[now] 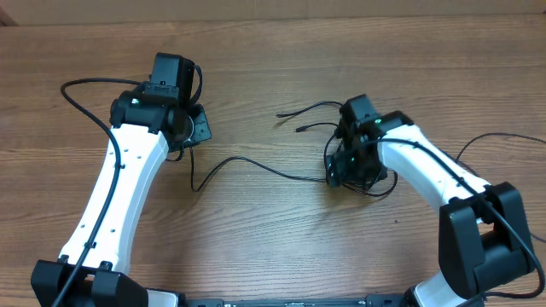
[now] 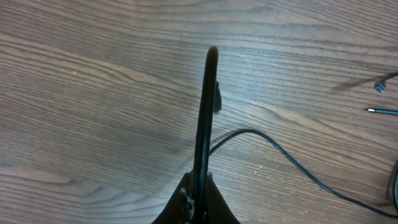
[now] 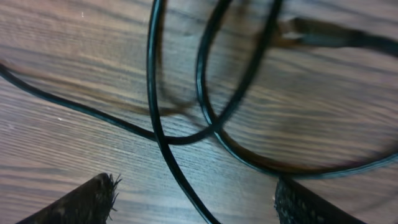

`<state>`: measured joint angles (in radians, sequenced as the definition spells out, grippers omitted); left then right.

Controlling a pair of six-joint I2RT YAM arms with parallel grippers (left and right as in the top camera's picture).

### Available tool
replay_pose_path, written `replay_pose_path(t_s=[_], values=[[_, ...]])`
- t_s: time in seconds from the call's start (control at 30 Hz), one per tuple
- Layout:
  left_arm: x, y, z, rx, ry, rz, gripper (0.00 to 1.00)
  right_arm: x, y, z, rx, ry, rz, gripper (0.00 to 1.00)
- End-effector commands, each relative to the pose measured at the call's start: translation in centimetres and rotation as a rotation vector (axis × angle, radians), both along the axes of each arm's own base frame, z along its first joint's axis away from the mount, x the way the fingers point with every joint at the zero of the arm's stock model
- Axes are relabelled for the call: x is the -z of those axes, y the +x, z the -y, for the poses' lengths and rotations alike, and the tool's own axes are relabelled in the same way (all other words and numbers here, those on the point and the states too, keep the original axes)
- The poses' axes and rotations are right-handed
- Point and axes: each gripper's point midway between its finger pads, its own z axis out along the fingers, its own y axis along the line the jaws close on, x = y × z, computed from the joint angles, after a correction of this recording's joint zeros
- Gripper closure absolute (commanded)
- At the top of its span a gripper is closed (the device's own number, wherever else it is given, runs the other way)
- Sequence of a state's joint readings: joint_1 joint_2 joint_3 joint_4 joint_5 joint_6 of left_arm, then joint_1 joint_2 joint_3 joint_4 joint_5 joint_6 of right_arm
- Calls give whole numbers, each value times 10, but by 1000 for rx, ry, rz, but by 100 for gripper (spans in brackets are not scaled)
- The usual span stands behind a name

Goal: Untangle cables

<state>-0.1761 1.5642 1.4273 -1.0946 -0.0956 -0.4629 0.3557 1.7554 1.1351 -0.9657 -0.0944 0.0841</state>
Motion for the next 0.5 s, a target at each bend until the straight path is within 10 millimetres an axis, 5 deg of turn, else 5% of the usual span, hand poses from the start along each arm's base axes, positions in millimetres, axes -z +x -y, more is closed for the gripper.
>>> replay_pose_path(t_s=[0.0,0.13,0.33,0.47], values=[[0,-1,4,0,-24,-7,96,11,-8,5,-52,-50,11,20],[1,-3,5,3,-30,-12,96,22,-18,9,-52,-57,-7,32],[1,-3,7,7,-40,-17,96,21,-16,9,-21,-57,-8,96],[2,-5,7,7,-39,-23,96,-6,4,7,25,-42,33,96]])
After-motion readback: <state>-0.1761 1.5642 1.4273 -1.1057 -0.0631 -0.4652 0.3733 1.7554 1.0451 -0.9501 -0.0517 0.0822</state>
